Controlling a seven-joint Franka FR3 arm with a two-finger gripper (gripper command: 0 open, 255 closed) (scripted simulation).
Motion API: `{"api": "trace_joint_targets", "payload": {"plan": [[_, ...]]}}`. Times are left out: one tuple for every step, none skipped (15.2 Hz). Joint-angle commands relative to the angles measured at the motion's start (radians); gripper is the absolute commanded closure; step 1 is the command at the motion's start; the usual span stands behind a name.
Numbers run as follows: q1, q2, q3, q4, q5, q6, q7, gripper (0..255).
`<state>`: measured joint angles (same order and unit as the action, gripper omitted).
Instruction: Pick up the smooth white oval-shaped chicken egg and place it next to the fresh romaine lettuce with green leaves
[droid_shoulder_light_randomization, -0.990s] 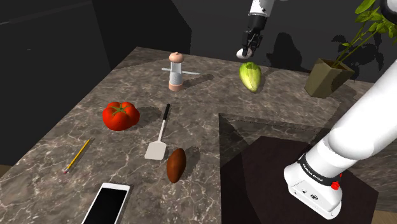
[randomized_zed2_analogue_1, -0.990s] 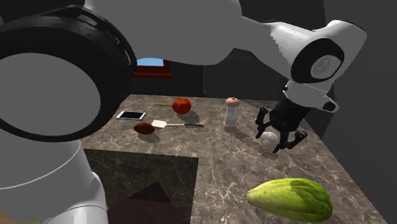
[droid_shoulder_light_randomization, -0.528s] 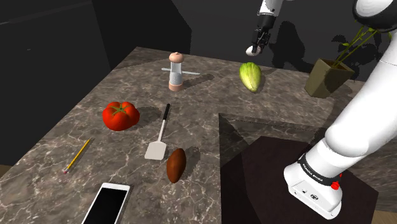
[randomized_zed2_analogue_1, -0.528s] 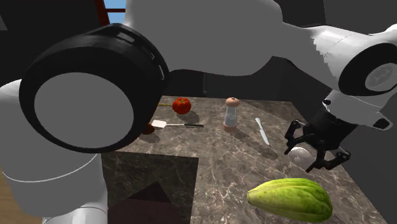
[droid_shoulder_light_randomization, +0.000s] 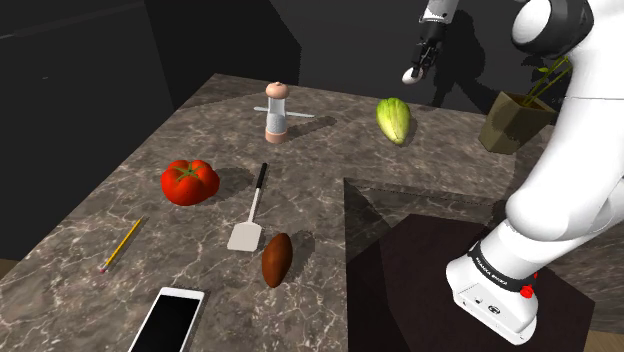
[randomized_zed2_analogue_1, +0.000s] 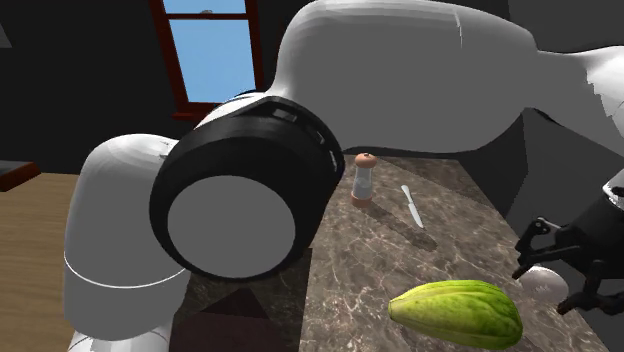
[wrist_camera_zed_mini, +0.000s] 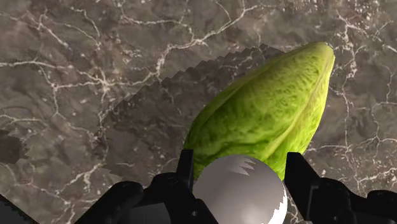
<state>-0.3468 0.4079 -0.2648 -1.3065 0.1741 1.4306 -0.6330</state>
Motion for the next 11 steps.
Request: {"api": "trace_joint_targets", "payload": {"plan": [[-0.038,0.070,-0.008,0.106,0.010,-0.041,-0.035,255],[-0.060,0.109,-0.011,0.166,0.016,-0.064,-0.051,255],[-0.077,0.140,-0.012,0.216,0.021,-0.084,-0.062,255],[-0.075,0.136,-0.012,0.196,0.020,-0.068,-0.063,255],[-0.073,0.132,-0.012,0.176,0.019,-0.052,-0.064,255],[-0.070,0.129,-0.012,0.158,0.018,-0.037,-0.066,255],[-0.069,0.127,-0.012,0.141,0.018,-0.022,-0.067,255],[-0.067,0.125,-0.012,0.124,0.017,-0.008,-0.068,255],[-0.065,0.124,-0.012,0.108,0.017,0.007,-0.069,255],[-0.063,0.122,-0.012,0.093,0.017,0.021,-0.070,255],[-0.062,0.122,-0.012,0.078,0.016,0.035,-0.072,255]]}}
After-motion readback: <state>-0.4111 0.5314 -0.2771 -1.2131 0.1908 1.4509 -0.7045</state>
